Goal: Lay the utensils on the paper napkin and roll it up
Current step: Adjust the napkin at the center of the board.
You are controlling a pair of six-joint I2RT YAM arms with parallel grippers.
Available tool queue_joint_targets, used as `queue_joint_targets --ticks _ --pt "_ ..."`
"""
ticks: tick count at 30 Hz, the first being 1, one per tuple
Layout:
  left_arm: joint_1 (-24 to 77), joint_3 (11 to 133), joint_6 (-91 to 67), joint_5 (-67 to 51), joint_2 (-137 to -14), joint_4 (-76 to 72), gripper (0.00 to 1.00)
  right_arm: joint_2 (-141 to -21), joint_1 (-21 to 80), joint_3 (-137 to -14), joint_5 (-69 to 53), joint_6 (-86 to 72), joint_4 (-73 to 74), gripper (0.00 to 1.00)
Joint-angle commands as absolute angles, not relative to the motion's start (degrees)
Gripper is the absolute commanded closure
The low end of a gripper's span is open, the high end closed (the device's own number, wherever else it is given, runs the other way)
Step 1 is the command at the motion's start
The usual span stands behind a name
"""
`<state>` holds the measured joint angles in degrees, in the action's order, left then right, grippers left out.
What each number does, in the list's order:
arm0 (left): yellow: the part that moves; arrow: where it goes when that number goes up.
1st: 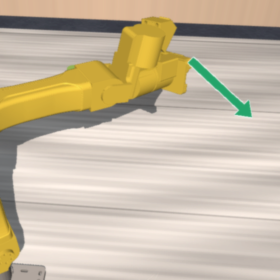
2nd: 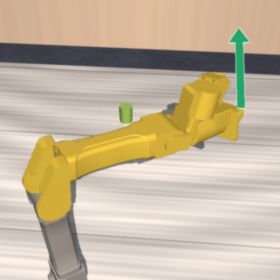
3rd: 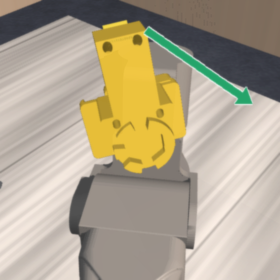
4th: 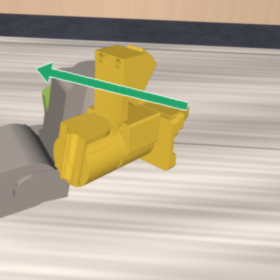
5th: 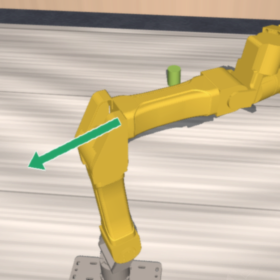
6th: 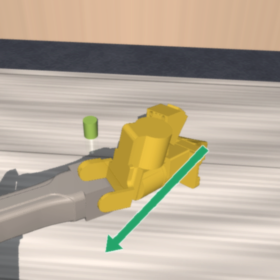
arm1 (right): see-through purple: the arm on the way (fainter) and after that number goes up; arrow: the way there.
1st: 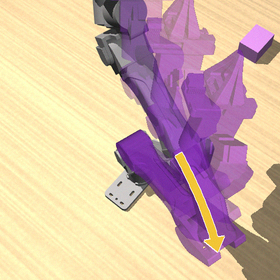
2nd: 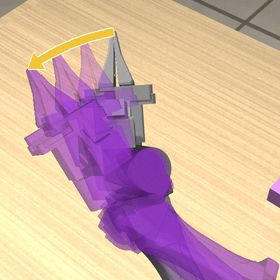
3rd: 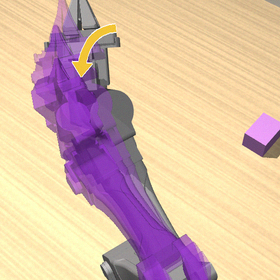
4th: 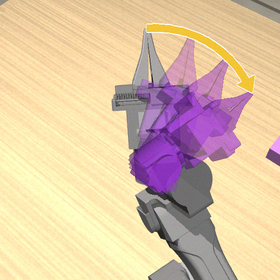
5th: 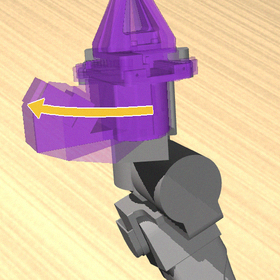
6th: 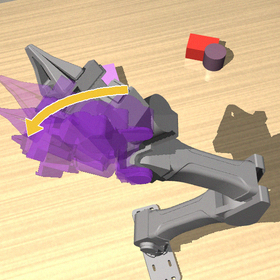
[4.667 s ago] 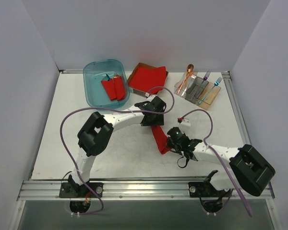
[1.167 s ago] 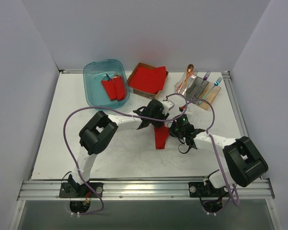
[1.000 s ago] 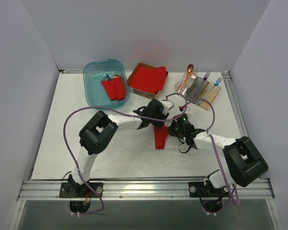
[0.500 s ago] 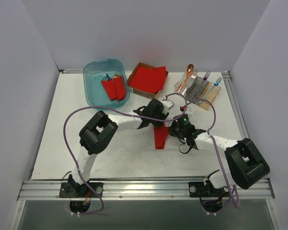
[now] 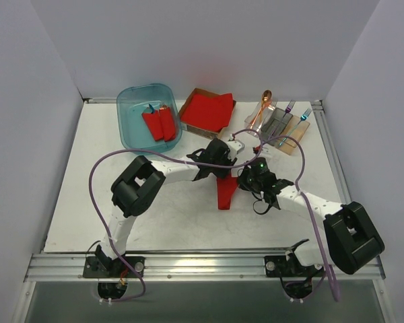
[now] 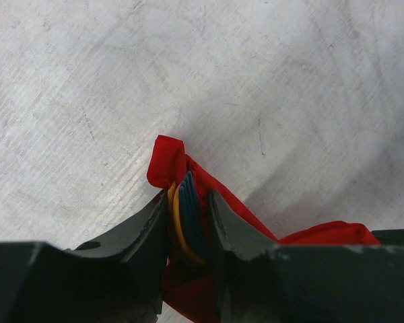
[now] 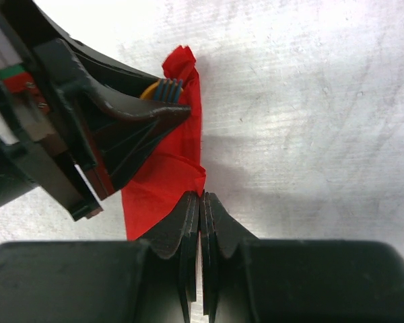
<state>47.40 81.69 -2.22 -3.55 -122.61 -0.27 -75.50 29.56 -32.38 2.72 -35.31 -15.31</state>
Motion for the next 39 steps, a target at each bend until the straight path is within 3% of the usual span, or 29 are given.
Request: queue_joint_targets --ticks 1,11,23,39 --pt "47.81 81.56 1.67 -5.98 -123.84 3.25 0.65 -75.50 28.04 -34.46 6.51 -34.98 -15.82 1.00" --pt "47.73 81.21 2.11 -6.24 -123.84 2.90 0.65 -76.02 26.28 -36.30 6.06 -34.01 -14.15 1.00" --pt "47.81 80.60 2.64 -6.24 -123.22 2.11 0.65 -84.90 24.61 -33.66 5.80 -37.53 -18.01 1.00" --pt "46.58 84.55 0.62 -4.22 -121.47 1.67 0.53 -84.20 26.19 -32.17 5.19 -38.14 -20.04 1.00"
